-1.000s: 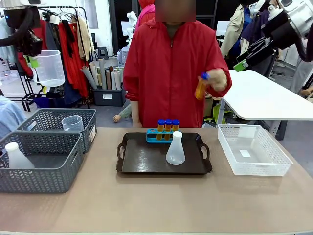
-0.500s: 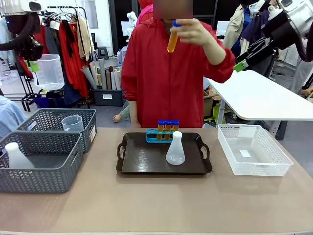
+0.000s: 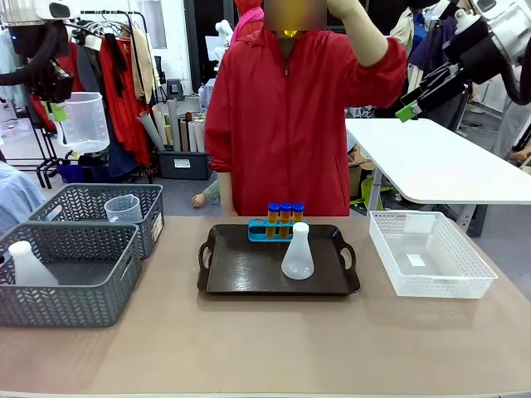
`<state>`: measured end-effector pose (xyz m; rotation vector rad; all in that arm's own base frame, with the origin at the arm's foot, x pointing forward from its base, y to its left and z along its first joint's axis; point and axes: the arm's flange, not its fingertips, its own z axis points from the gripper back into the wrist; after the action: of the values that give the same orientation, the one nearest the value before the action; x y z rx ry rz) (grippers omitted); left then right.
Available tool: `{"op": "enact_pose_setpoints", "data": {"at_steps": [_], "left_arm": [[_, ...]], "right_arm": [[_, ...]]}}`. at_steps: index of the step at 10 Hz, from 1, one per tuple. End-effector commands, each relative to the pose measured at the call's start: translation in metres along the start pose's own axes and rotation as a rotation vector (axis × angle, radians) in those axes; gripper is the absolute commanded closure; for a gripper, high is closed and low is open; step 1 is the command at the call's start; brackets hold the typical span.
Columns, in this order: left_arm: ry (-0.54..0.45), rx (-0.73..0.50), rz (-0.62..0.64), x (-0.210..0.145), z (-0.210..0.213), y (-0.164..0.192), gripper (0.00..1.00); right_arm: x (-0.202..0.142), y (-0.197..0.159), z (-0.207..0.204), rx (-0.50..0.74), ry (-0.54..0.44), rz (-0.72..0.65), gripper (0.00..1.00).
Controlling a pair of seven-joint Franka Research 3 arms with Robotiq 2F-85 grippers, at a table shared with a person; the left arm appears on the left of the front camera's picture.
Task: Prepare the laboratory tools.
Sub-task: Pick up one Large Measuring Cup and place it on the Handle tray.
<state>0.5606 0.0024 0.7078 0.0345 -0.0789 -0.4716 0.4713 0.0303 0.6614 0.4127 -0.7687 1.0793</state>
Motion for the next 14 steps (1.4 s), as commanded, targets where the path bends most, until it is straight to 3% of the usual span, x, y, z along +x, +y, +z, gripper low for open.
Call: {"op": "enact_pose_setpoints", "data": {"at_steps": [1,7,14], "left_arm": [[-0.056,-0.057,-0.065,0.01,0.032,-0.005,1.0],[-0.258,-0.195,-0.353,0.052,0.1,-0.062,1.0],[-0.312,-0.281,-0.66,0.095,0.097,-0.14,1.0]], "right_arm": [[0.001,0.001,0.001,0.005,-0.006,0.006,0.0],[0.001,0.001,0.001,0.005,-0.006,0.006,0.0],[0.001,0.001,0.001,0.005,-0.006,0.006,0.0]]}}
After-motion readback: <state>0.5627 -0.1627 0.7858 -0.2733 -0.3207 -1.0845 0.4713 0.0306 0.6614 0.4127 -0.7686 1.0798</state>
